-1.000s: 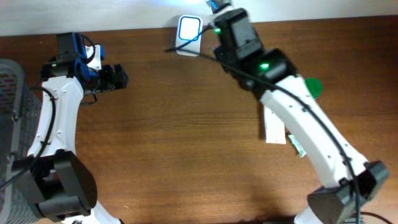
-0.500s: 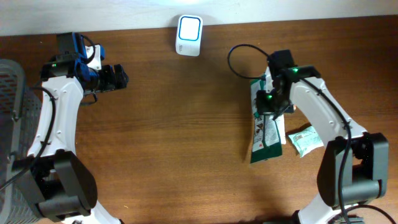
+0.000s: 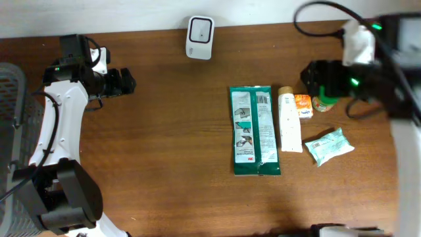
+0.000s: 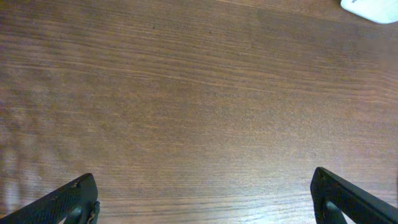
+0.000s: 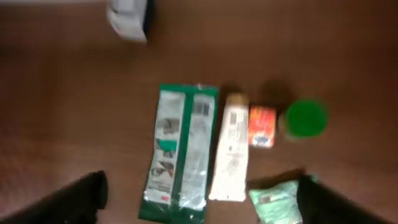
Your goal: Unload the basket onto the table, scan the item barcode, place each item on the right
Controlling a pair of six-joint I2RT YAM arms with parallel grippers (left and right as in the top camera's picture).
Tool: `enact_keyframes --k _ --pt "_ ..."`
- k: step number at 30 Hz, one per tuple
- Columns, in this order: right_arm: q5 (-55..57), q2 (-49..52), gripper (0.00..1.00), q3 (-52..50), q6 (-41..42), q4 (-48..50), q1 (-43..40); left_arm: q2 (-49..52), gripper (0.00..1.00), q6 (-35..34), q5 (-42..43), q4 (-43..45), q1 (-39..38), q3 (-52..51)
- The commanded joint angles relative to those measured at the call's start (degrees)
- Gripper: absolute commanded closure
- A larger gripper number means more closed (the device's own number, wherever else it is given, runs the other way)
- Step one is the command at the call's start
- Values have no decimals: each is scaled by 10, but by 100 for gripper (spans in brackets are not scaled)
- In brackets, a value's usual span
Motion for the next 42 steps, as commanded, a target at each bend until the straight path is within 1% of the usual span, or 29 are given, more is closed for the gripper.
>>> enact_keyframes --k 1,2,5,11,13,14,16,19,20,21,24,27,29,33,35,38,42 --pt "-9 -82 2 10 -6 -3 -1 -16 1 11 0 0 2 9" --pt "-9 -115 2 10 -6 -3 -1 -16 1 11 0 0 2 9" --pt "24 -151 2 9 -7 -6 -1 -16 1 11 0 0 2 9" --pt "56 -156 2 8 -7 -8 -2 -16 1 11 0 0 2 9" --pt "72 -161 2 -18 -7 31 -6 -16 1 11 0 0 2 9" --pt "76 -173 2 -53 -7 67 -6 -16 1 11 0 0 2 9" --pt "79 -218 2 -160 -9 168 -6 -16 1 11 0 0 2 9" --pt "78 -327 1 -403 -17 378 -5 -16 1 11 0 0 2 9" --pt "77 -381 2 -506 -17 466 -4 -16 1 11 0 0 2 9" --pt "76 -415 2 -570 -17 522 -4 -16 1 11 0 0 2 9" --pt "55 -561 2 -824 -17 718 -4 -16 1 11 0 0 2 9" --pt "48 -661 2 -971 -17 821 8 -16 1 11 0 0 2 9" --pt "50 -718 2 -1038 -17 839 21 -16 1 11 0 0 2 9" --pt "50 -787 2 -1100 -17 838 23 -16 1 11 0 0 2 9" --pt "49 -819 2 -1108 -17 796 23 -16 1 11 0 0 2 9" --pt "49 -823 2 -1108 -17 748 23 -16 1 11 0 0 2 9" --pt "48 -823 2 -1108 -17 750 23 -16 1 11 0 0 2 9"
